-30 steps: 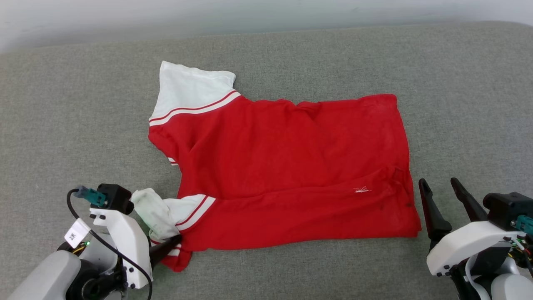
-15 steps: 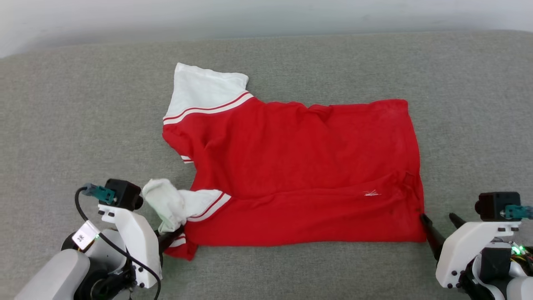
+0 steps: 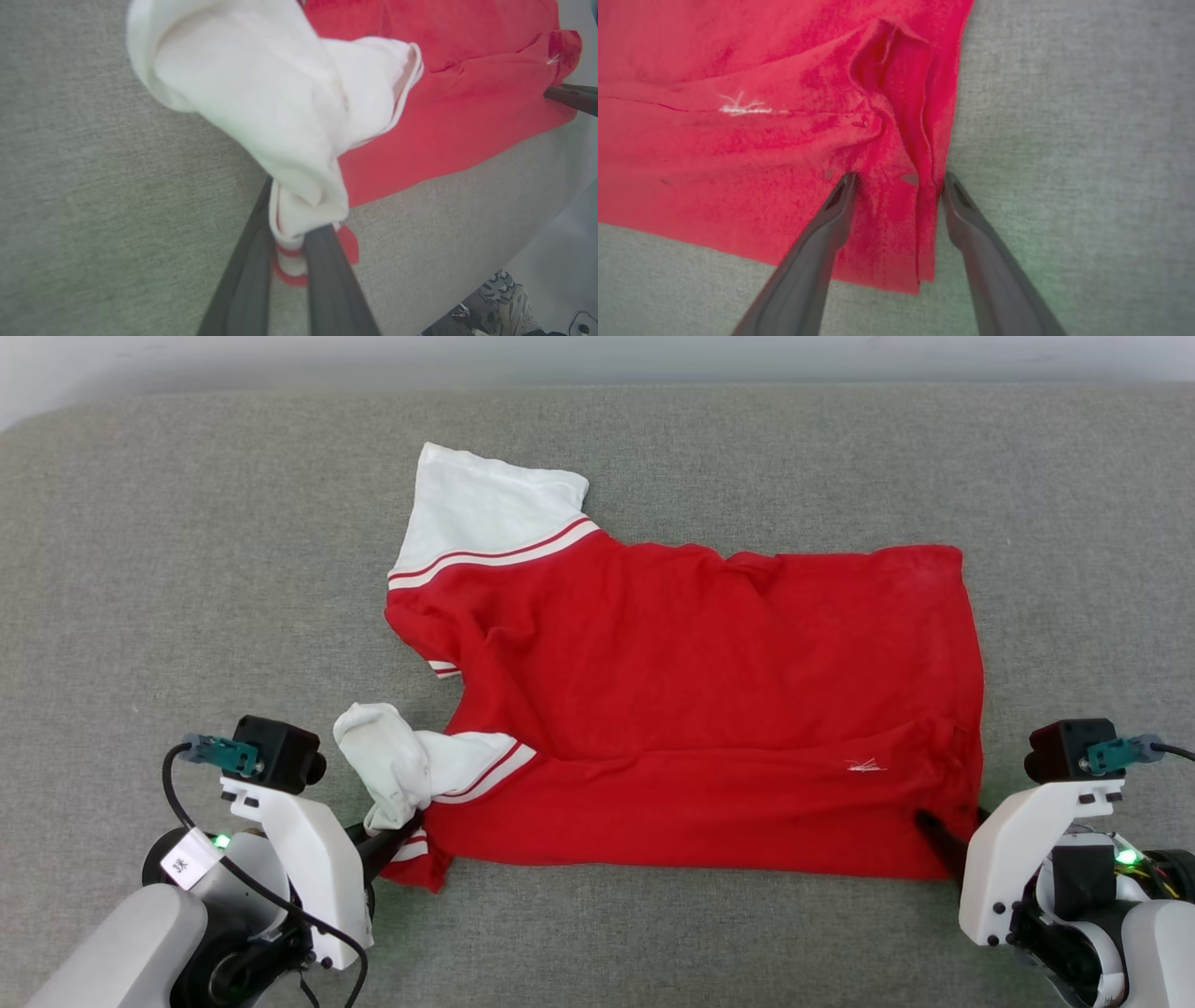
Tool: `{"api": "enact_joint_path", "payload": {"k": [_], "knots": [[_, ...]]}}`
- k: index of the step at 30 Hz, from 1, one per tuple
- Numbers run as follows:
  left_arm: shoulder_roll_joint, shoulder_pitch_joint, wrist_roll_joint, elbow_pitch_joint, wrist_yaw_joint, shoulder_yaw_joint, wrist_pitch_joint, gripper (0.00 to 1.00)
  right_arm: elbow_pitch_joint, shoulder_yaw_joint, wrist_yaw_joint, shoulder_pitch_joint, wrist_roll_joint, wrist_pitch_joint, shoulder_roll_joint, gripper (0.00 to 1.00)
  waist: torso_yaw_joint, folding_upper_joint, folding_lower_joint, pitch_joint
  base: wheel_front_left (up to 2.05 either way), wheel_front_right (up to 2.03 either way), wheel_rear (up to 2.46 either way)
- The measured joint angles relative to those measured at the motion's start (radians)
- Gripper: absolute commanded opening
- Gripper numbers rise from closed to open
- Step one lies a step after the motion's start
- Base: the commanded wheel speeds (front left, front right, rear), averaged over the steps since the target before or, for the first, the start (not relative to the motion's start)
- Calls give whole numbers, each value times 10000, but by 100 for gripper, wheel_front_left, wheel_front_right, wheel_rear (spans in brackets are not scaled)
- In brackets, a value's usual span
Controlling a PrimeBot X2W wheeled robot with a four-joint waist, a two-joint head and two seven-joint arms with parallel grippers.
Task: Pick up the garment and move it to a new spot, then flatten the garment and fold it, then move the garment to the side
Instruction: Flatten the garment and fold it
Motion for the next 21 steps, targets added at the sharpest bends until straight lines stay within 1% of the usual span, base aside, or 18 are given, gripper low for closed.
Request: {"api": "enact_joint_path", "payload": {"k": [1,9,15,21], "knots": [[-15,0,0,21,-6,-2,-15,0,12,31,-10,-29,52,33,-36,0,4,0,0,-4,0,0,0],[-82,16,105,255,-27,-29,-360,0,-161,226,10,-68,188,-42,-288,0,-36,1,0,-275,0,0,0],[-232,239,127,422,-174,-44,-719,0,-215,462,10,42,368,-102,-472,0,-109,1,1,-733,0,0,0],[-337,938,-130,616,8,-94,-805,0,65,721,10,304,629,-263,-652,0,-205,1,0,-1351,0,0,0]]}}
